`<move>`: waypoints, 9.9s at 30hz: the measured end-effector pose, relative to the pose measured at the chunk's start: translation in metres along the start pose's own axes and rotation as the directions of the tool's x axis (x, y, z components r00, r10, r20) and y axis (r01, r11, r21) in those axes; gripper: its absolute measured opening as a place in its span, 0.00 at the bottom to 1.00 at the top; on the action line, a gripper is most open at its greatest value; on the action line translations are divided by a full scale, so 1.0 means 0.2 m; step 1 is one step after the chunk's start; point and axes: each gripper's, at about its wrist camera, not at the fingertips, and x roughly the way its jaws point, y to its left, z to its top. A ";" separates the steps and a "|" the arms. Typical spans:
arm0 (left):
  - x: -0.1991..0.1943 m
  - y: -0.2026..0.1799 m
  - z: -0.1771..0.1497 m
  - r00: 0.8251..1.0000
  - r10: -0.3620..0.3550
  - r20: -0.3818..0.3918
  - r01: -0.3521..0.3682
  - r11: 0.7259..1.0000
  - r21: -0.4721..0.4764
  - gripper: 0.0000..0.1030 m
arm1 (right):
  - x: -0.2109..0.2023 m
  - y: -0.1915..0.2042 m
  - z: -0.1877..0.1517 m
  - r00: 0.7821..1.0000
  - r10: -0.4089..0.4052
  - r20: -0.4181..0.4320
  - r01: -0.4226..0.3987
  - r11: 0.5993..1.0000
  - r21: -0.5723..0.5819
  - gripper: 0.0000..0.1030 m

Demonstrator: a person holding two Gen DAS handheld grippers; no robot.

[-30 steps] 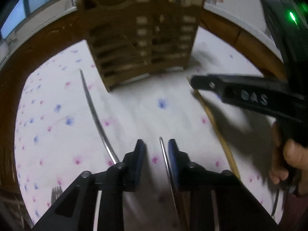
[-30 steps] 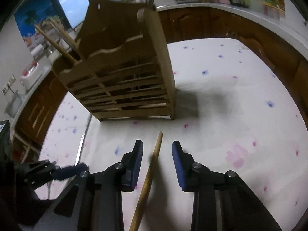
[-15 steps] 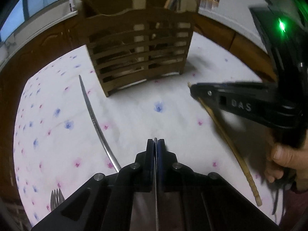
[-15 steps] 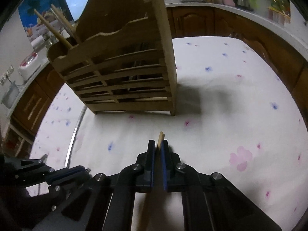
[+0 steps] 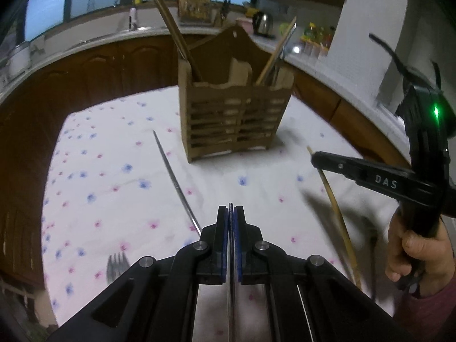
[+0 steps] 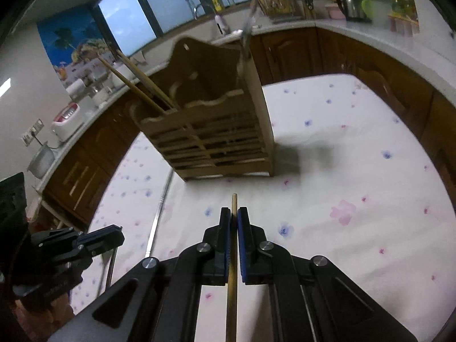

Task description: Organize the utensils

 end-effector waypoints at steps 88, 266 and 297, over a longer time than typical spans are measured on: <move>-0.42 0.30 0.49 0.813 0.031 0.581 0.032 0.995 -0.098 0.02 | -0.62 0.12 0.80 0.820 -0.008 0.572 0.028 0.999 -0.026 0.04; -0.82 -0.05 -1.02 0.846 0.328 0.419 -0.329 0.941 -0.073 0.99 | -0.74 0.25 -0.85 0.848 -0.054 0.527 0.159 0.975 -0.157 1.00; -0.78 -0.06 -1.02 0.827 0.347 0.443 -0.351 0.933 -0.075 0.99 | -0.73 0.26 -0.83 0.829 -0.045 0.557 0.169 0.970 -0.174 1.00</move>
